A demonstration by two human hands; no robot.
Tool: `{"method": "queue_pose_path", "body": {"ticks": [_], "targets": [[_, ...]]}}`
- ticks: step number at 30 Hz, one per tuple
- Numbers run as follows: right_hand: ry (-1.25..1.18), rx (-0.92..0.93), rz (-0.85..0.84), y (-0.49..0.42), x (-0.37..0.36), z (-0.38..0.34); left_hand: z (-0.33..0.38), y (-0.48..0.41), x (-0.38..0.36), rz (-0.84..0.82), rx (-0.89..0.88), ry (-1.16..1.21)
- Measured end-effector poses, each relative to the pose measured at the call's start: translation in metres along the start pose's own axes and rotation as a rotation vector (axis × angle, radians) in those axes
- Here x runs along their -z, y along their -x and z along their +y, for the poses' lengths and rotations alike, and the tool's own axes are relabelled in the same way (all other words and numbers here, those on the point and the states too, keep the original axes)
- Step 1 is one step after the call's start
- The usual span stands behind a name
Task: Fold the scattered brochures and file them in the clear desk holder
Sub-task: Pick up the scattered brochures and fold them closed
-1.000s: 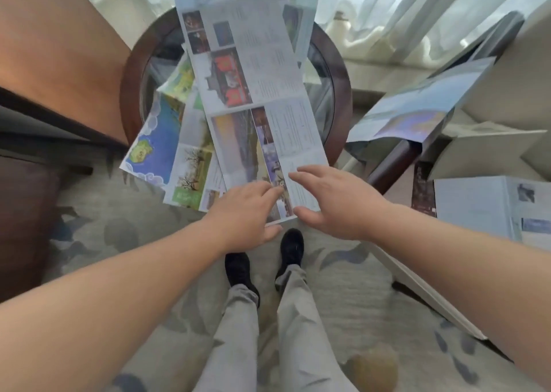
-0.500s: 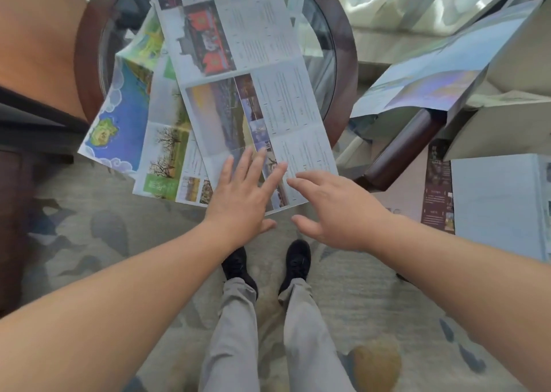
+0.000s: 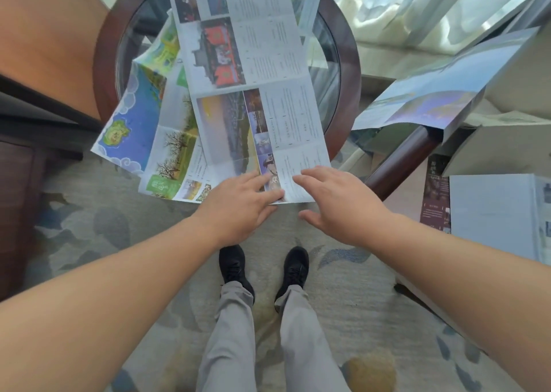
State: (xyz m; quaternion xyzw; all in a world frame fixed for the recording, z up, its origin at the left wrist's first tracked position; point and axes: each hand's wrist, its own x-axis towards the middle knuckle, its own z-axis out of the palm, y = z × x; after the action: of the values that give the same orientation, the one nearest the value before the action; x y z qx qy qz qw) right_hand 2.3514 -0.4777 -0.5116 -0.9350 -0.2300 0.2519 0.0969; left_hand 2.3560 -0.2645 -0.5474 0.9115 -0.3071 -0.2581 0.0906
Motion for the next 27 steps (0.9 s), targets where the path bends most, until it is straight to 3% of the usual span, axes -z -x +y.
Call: {"method": "queue_pose_path", "body": {"ticks": [13,17,23,27], "targets": [[0.038,-0.106,-0.125,-0.007,0.026,-0.004,-0.006,0.022,0.033,-0.094,0.049,0.127],[-0.009,-0.106,-0.055,-0.004,0.051,-0.003,-0.007,0.033,0.067,0.03,0.118,0.271],[-0.065,-0.092,0.076,0.006,0.108,-0.011,-0.002,0.052,0.124,0.183,0.144,0.305],[-0.233,-0.187,0.194,0.009,0.149,-0.02,-0.007,0.063,0.155,0.444,0.299,0.45]]}}
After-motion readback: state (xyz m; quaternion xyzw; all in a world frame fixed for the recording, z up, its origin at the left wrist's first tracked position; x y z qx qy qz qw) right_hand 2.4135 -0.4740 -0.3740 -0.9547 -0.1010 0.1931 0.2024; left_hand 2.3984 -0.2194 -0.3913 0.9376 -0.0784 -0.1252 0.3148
